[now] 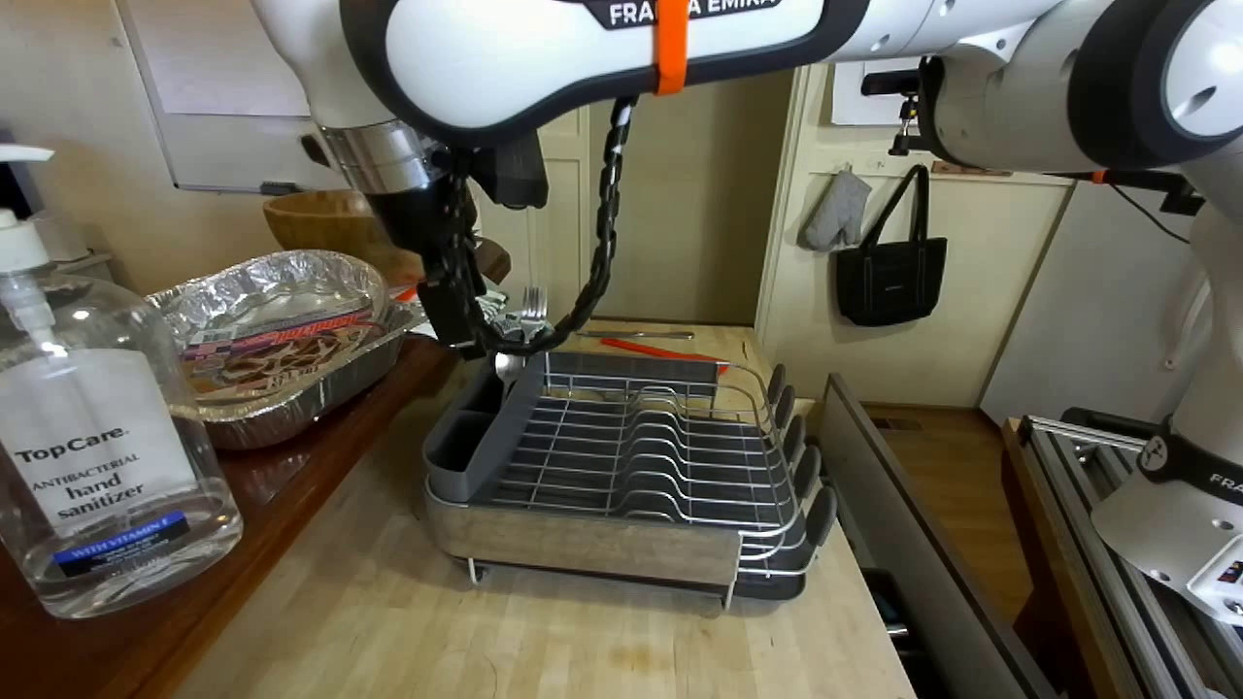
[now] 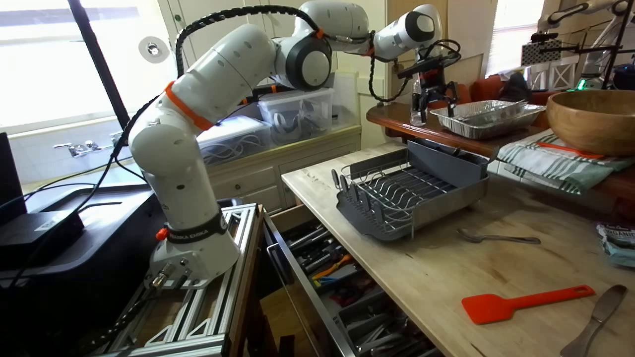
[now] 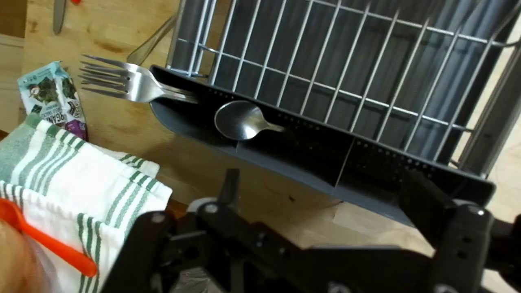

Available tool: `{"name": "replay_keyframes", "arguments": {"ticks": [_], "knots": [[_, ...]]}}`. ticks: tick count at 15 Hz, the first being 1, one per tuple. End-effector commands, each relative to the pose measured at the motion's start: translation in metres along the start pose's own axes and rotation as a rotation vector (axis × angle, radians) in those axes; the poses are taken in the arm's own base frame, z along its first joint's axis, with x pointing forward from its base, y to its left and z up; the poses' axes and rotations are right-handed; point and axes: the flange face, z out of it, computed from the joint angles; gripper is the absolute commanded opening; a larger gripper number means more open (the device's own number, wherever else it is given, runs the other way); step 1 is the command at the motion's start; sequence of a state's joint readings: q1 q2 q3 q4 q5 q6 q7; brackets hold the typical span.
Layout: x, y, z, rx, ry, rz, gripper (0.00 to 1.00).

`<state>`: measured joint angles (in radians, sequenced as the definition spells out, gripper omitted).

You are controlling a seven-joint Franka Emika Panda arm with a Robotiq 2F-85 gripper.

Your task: Put one spoon in the dish rack

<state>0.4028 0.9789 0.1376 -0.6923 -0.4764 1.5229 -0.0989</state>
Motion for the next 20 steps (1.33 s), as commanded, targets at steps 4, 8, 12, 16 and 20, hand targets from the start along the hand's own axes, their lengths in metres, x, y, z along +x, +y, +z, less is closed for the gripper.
{"name": "replay_keyframes", "arguments": {"ticks": [4,8,12,16,20], "knots": [[-0.011,0.023,-0.002,0.190,0.071,0.290,1.00],[-0.022,0.033,0.006,0.242,0.112,0.397,1.00],[-0.044,0.043,0.023,0.247,0.091,0.373,1.00],[-0.072,0.052,0.035,0.263,0.076,0.391,1.00],[-0.105,0.057,0.044,0.326,0.077,0.411,1.00]]}}
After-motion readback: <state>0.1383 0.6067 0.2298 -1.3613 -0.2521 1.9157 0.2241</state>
